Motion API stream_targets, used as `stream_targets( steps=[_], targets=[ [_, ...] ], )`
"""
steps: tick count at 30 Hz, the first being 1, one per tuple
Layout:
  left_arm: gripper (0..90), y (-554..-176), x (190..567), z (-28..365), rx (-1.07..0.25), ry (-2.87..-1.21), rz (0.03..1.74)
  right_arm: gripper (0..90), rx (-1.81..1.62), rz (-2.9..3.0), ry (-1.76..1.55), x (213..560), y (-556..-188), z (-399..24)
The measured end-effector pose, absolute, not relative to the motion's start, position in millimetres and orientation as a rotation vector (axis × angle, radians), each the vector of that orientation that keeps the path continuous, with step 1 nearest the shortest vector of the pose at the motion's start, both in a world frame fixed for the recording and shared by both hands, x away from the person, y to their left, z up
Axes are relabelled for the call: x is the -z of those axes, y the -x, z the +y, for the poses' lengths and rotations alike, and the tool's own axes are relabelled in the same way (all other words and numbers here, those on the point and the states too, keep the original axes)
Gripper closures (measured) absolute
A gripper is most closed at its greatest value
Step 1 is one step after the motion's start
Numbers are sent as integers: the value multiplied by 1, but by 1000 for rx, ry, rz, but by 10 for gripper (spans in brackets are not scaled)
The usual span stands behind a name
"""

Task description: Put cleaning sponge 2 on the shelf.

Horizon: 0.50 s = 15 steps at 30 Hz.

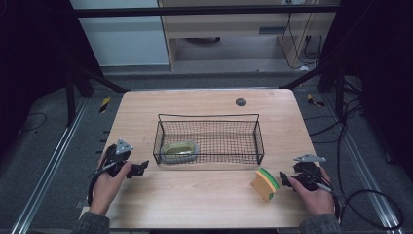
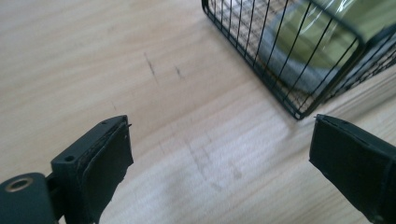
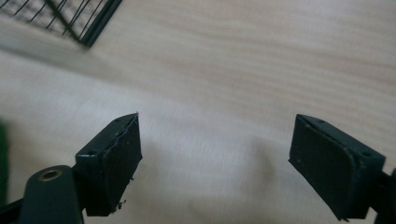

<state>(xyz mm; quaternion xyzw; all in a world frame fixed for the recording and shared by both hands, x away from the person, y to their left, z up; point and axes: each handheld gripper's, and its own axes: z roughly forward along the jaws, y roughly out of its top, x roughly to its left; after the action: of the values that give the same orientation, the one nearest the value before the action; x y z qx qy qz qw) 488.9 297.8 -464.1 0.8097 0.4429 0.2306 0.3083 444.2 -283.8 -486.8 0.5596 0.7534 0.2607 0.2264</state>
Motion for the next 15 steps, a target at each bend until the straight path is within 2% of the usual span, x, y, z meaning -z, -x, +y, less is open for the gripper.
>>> stream_targets(
  steps=[6, 15],
  targets=[
    [46, -487, 477, 308, -561, -2109, 1223, 213, -681, 2205, -1515, 477, -420, -282],
    [44, -491, 492, 307, -527, -2147, 1253, 203, -690, 2293, -1472, 452, -398, -274]
  ],
)
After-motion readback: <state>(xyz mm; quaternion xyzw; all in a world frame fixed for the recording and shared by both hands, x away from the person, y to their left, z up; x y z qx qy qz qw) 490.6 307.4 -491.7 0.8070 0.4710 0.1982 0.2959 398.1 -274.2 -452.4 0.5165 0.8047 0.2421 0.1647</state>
